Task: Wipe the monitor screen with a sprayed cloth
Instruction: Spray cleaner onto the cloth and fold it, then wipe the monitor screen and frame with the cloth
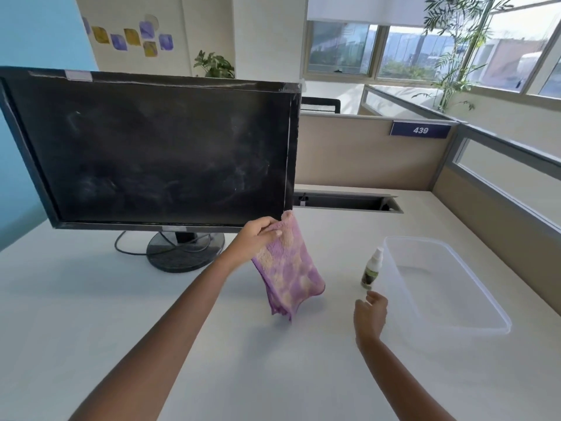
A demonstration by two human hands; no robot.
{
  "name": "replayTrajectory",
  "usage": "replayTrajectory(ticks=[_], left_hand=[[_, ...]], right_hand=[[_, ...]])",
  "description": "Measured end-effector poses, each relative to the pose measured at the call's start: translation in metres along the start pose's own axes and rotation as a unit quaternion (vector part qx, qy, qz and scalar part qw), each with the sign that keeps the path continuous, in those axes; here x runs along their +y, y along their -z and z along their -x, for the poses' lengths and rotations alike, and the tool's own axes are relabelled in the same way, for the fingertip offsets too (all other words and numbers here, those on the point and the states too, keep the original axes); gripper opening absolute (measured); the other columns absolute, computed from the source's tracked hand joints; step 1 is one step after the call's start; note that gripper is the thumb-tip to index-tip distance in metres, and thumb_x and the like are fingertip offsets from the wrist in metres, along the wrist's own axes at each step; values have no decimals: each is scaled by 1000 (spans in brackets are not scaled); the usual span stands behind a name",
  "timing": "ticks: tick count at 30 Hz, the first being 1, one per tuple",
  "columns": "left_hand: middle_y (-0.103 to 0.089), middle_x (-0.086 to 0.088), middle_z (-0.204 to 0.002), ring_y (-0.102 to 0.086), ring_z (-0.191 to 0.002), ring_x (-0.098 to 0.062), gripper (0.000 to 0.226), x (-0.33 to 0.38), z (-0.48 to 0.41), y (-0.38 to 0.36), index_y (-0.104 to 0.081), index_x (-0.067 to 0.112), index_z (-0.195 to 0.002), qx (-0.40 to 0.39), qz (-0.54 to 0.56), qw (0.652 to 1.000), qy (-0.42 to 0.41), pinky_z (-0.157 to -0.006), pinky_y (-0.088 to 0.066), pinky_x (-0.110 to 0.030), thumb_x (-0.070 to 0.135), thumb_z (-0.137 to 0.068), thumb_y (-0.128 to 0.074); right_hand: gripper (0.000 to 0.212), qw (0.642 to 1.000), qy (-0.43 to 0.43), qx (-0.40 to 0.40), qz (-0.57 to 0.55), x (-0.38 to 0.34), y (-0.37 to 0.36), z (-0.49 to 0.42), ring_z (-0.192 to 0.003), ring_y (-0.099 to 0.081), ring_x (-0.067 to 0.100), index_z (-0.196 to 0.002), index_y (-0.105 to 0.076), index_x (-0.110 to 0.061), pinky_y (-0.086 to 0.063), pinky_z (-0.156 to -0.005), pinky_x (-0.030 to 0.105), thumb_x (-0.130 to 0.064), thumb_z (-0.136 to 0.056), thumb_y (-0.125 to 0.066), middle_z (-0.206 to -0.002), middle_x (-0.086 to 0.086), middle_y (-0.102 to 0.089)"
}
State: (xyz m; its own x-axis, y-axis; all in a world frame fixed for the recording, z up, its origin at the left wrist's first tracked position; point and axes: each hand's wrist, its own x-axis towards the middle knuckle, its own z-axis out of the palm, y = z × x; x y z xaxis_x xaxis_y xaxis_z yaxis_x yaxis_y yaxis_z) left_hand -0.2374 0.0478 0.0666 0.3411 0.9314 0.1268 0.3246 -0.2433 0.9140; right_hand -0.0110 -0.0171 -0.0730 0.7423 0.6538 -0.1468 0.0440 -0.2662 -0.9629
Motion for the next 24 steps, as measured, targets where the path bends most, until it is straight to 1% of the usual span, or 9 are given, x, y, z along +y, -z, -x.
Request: replayTrajectory(ticks=[3, 6, 9, 11, 13, 17, 20, 22, 24], left_hand=[[-60, 4, -90, -56, -88, -10, 12, 2, 9, 23, -62, 15, -98, -36, -44, 998, -9, -75, -41, -22, 16, -90, -53], [-65, 1, -96, -58, -93, -13, 15, 0, 19, 49, -64, 14, -101, -65, -139, 988, -25, -79, -43, -25, 12, -88, -55], [-66, -5, -98, -58, -93, -19, 16, -6, 30, 75, -65, 18, -98, -51, -247, 966, -64, -76, -45, -30, 13, -89, -53], [-66, -5, -98, -55, -95, -20, 17, -11, 38, 93, -66, 20, -98, -18, -274, 958, -87, -75, -43, -28, 15, -89, -53], [-67, -4, -104, -54, -102, -21, 17, -18, 45, 111, -66, 20, -102, 20, -298, 949, -103, -85, -43, -33, 17, -90, -53], [-59, -1, -122, -47, -117, -19, 26, -29, 64, 144, -58, 21, -114, 144, -307, 933, -122, -101, -35, -39, 23, -89, -53], [-54, -5, -127, -46, -119, -19, 32, -30, 79, 164, -52, 16, -122, 238, -253, 927, -143, -99, -38, -34, 22, -90, -51], [-55, -5, -122, -51, -110, -16, 32, -27, 85, 174, -52, 16, -120, 225, -189, 946, -138, -89, -43, -26, 25, -90, -52], [-57, -4, -117, -56, -99, -12, 33, -23, 86, 180, -51, 18, -118, 165, -113, 974, -104, -79, -47, -17, 32, -89, -54]], right_hand=[[28, 993, 112, -7, -34, -18, -19, 33, -111, -53, 35, -114, -50, 4, -40, -89, 27, 7, -87, -48, -117, 20, -55], [21, 966, 216, -133, -49, -60, -43, 66, -105, -56, 23, -113, -52, -4, -42, -76, 7, -7, -92, -54, -108, 5, -58], [28, 914, 250, -319, 17, -100, -74, 97, -107, -53, 9, -118, -52, -19, -42, -85, 18, -27, -92, -54, -115, -8, -56], [29, 894, 244, -373, 55, -116, -96, 117, -106, -57, 13, -117, -57, -19, -47, -85, 24, -31, -91, -54, -115, -4, -60], [26, 899, 255, -350, 70, -124, -118, 138, -98, -61, 18, -110, -62, -13, -51, -80, 25, -29, -91, -56, -105, 1, -65], [19, 928, 250, -275, 22, -133, -151, 175, -86, -62, 14, -101, -65, -14, -50, -68, 18, -27, -90, -58, -94, -1, -67], [23, 937, 233, -258, -38, -145, -169, 200, -92, -65, 18, -107, -64, -10, -57, -78, 33, -25, -90, -58, -99, 7, -69], [25, 939, 214, -257, -78, -155, -179, 214, -95, -65, 22, -109, -63, -8, -56, -84, 43, -23, -90, -58, -101, 9, -68], [21, 933, 241, -250, -98, -163, -186, 227, -91, -66, 22, -104, -64, -8, -57, -81, 42, -23, -90, -59, -95, 8, -69]])
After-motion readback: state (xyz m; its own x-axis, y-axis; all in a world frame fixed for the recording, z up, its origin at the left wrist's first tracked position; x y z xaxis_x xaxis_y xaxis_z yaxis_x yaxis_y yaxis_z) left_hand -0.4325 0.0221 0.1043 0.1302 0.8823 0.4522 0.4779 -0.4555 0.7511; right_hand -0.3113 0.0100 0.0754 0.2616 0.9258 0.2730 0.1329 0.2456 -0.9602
